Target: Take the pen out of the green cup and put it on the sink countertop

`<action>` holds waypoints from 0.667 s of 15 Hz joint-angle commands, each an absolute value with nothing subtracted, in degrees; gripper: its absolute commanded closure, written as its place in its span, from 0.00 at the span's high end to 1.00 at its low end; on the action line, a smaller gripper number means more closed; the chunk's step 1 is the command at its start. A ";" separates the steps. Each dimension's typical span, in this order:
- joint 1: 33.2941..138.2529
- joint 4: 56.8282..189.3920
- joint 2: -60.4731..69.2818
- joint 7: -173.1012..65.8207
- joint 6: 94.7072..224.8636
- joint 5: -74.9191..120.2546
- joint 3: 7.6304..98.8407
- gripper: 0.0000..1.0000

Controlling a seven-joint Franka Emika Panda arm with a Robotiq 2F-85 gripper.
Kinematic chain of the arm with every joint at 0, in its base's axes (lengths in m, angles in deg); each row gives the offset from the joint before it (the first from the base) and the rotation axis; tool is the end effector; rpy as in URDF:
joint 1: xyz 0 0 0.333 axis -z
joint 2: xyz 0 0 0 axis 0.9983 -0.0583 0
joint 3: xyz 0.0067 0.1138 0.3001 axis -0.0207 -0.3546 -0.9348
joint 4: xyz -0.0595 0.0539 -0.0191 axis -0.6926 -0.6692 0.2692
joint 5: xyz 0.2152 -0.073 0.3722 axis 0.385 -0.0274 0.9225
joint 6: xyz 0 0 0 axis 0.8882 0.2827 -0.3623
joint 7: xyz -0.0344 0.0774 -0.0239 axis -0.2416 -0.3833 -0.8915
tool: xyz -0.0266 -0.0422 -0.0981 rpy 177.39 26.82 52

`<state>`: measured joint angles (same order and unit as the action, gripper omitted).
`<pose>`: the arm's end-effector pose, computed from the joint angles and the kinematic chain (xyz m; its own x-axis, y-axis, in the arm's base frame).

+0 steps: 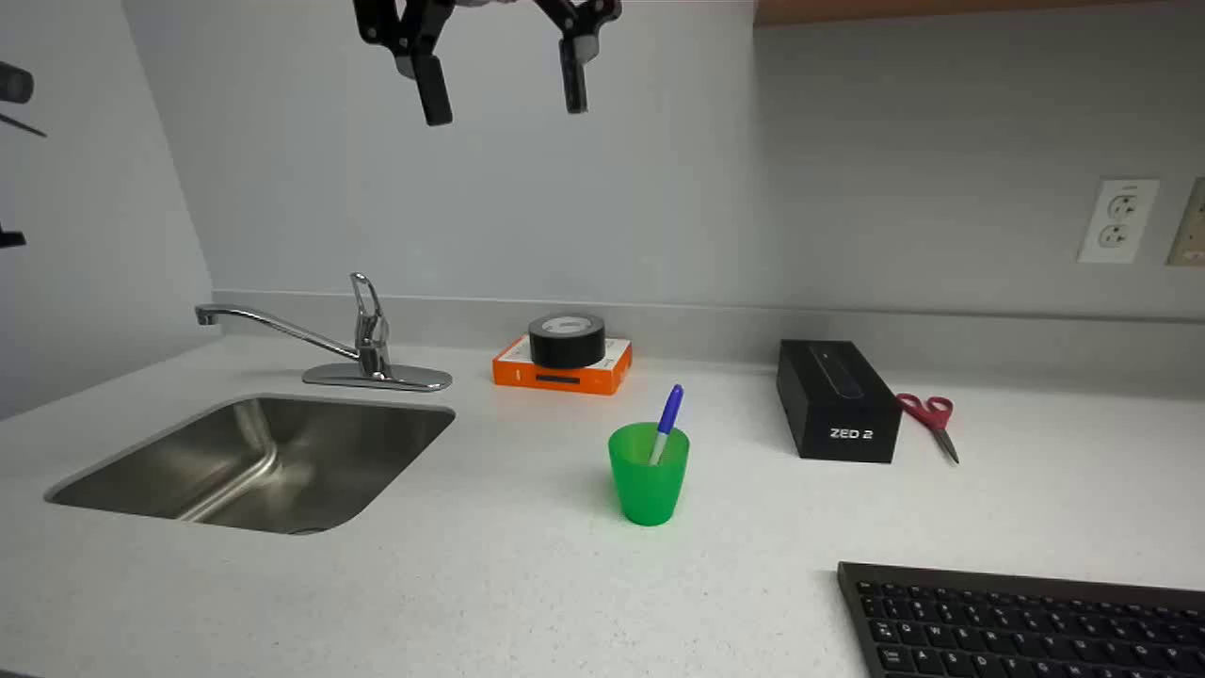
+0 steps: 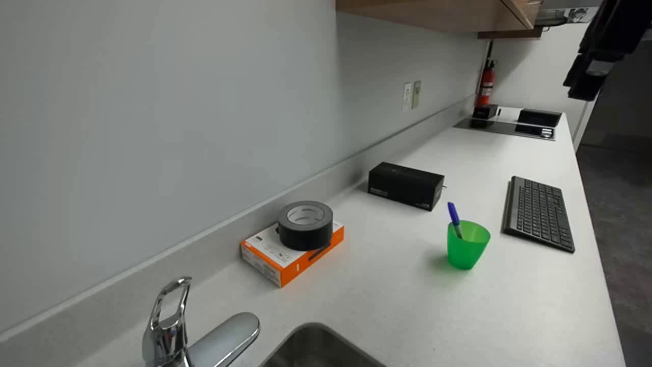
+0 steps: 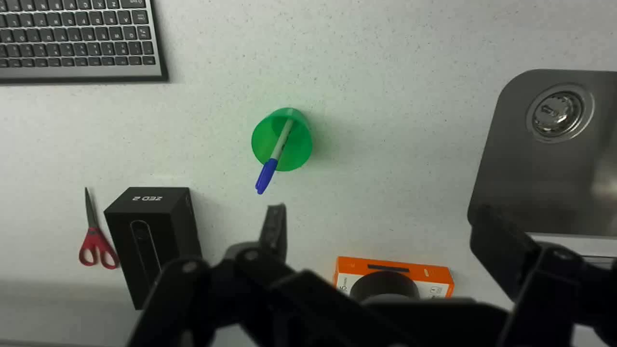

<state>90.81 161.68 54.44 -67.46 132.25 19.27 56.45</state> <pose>0.4210 -0.1014 0.5764 0.9878 0.0072 0.1553 -0.0031 -0.9978 0.0659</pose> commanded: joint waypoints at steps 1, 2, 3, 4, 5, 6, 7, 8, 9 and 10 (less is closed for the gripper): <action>90.86 161.55 54.33 -67.48 132.13 19.32 56.39 1.00; 90.86 161.55 54.34 -67.48 132.13 19.32 56.39 1.00; 90.86 161.55 54.36 -67.48 132.13 19.32 56.39 1.00; 90.86 161.55 54.36 -67.48 132.13 19.32 56.39 1.00; 90.86 161.55 54.36 -67.48 132.13 19.32 56.39 1.00; 90.86 161.55 54.36 -67.48 132.13 19.32 56.39 1.00; 91.05 161.81 53.85 -66.79 133.52 18.75 56.03 1.00; 91.45 161.83 52.64 -65.81 134.12 18.26 55.81 1.00; 91.65 162.34 51.39 -65.78 134.85 17.77 55.97 1.00; 91.79 162.76 50.19 -65.67 135.39 17.41 56.11 1.00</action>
